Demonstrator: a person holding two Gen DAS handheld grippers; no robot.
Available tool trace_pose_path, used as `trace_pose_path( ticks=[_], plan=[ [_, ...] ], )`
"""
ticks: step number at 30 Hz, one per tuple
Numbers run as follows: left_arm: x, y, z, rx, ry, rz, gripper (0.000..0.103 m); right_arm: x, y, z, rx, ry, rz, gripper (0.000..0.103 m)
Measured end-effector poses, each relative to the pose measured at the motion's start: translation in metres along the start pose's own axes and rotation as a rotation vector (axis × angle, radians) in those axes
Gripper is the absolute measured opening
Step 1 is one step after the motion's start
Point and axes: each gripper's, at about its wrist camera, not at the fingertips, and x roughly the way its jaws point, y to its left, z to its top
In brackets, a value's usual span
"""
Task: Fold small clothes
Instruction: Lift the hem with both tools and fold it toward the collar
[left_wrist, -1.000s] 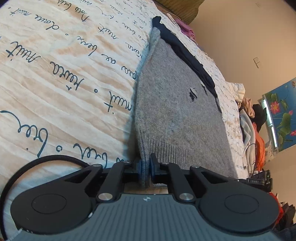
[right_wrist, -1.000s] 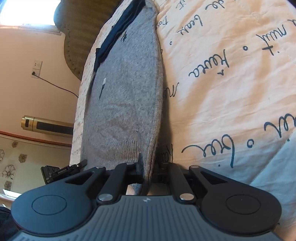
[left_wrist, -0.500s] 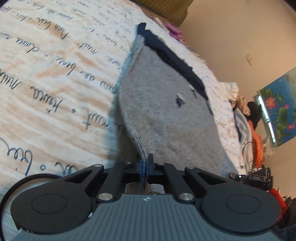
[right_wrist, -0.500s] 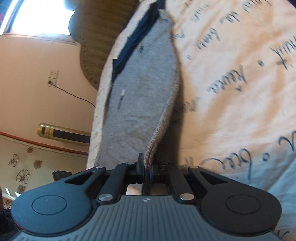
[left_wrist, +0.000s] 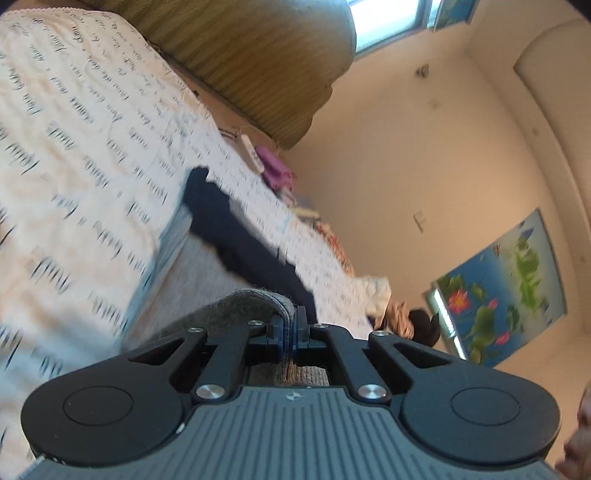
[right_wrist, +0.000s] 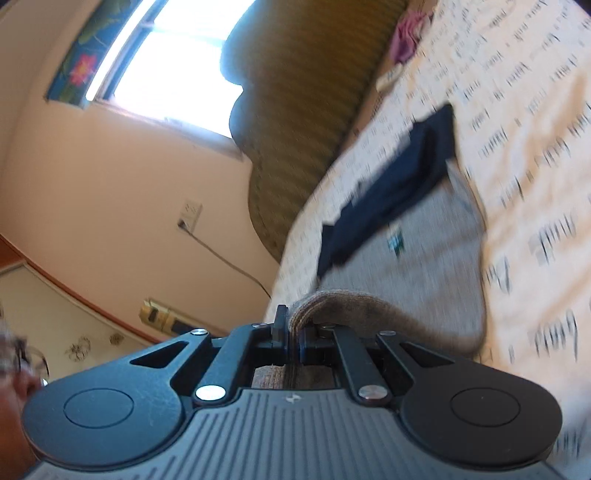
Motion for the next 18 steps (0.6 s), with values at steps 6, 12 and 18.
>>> trace_pose_path(
  ticks=[6,12,18],
  plan=[
    [0.067,-0.006,0.059,0.021,-0.051,-0.014,0.002,0.054,-0.033,0.079,0.039,-0.062,-0.031,0.005],
    [0.14,0.003,0.103,0.06,-0.035,0.043,0.001,0.104,-0.077,0.135,0.124,-0.098,-0.075,0.005],
    [0.199,0.033,0.142,0.036,-0.076,0.126,0.002,0.147,-0.108,0.176,0.164,-0.126,-0.124,0.005]
  ],
)
